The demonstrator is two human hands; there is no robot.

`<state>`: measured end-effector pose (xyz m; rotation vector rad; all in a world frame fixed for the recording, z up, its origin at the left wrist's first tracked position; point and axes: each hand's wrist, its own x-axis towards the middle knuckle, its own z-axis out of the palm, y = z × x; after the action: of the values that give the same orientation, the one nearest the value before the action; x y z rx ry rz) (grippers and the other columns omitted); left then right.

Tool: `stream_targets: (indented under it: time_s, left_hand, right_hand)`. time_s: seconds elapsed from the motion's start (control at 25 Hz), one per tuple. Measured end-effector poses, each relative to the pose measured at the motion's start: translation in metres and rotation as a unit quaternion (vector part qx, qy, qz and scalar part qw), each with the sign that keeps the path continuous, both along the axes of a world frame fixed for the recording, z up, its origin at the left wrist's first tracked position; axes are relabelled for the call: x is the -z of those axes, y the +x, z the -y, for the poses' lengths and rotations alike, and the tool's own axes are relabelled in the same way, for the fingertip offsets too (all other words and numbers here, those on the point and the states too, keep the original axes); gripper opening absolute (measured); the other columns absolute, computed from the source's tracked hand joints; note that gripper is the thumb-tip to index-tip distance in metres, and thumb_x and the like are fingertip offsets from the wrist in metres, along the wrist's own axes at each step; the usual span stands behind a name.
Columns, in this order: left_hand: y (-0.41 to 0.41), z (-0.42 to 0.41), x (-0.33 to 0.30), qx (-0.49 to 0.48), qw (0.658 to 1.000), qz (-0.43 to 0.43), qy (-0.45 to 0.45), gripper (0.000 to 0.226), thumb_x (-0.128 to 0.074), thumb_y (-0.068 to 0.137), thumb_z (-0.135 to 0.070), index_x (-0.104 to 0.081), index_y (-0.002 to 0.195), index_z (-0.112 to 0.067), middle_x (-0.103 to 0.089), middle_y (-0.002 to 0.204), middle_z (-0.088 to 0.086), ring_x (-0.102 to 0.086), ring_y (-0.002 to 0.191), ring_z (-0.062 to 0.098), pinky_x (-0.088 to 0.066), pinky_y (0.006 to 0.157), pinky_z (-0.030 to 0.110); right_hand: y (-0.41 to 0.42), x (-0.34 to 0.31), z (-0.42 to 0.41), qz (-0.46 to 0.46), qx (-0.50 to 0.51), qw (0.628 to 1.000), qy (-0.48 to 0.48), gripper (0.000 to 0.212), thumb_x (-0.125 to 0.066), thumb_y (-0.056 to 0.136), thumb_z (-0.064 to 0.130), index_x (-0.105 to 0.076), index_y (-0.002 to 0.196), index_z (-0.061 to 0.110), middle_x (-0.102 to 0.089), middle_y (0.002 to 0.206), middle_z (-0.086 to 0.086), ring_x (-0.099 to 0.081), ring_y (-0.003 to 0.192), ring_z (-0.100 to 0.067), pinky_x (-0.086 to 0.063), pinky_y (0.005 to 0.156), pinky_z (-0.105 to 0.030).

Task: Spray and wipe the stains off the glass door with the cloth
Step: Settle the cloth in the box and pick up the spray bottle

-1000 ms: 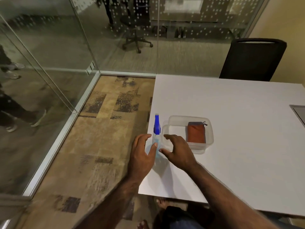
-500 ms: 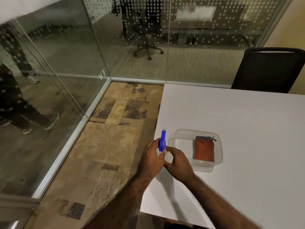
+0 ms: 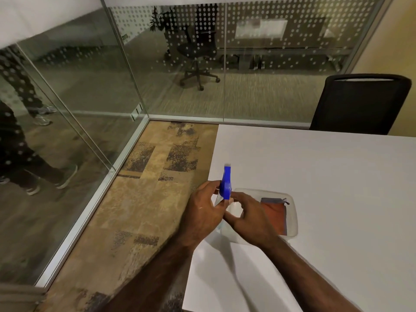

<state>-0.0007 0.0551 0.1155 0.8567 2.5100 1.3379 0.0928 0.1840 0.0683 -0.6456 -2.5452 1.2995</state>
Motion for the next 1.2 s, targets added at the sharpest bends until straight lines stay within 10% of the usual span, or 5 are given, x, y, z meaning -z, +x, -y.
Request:
stream_targets:
  time_s: [0.52,0.76,1.2]
  left_hand:
    - [-0.012,-0.082,0.006,0.076,0.997,0.012,-0.014,0.045,-0.083,0.091,-0.015,-0.067,0.133,-0.015,-0.072,0.127,-0.001,-0.065,0.111,0.012,-0.057,0.103,0.033]
    - [-0.013,-0.090,0.048,0.072,0.993,0.068,-0.071,0.043,-0.075,0.097,-0.012,-0.063,0.138,-0.017,-0.068,0.136,0.000,-0.059,0.116,0.010,-0.051,0.109,0.033]
    - [-0.018,-0.096,0.074,0.053,0.991,0.098,-0.068,0.048,-0.078,0.095,-0.016,-0.061,0.140,-0.017,-0.068,0.136,0.001,-0.059,0.114,0.009,-0.053,0.108,0.035]
  right_hand:
    - [0.007,-0.002,-0.074,0.001,0.060,0.998,-0.002,0.065,-0.063,0.083,0.071,-0.067,0.139,0.038,-0.072,0.138,0.018,-0.068,0.112,-0.008,-0.060,0.103,-0.048]
    - [0.001,0.039,-0.085,0.055,0.023,0.998,0.015,0.051,-0.079,0.096,0.043,-0.067,0.145,0.032,-0.072,0.144,0.010,-0.065,0.133,-0.012,-0.047,0.110,-0.030]
    - [-0.007,0.070,-0.094,0.076,0.000,0.997,0.002,0.055,-0.078,0.097,0.045,-0.064,0.148,0.031,-0.071,0.147,0.008,-0.065,0.132,-0.014,-0.052,0.117,-0.041]
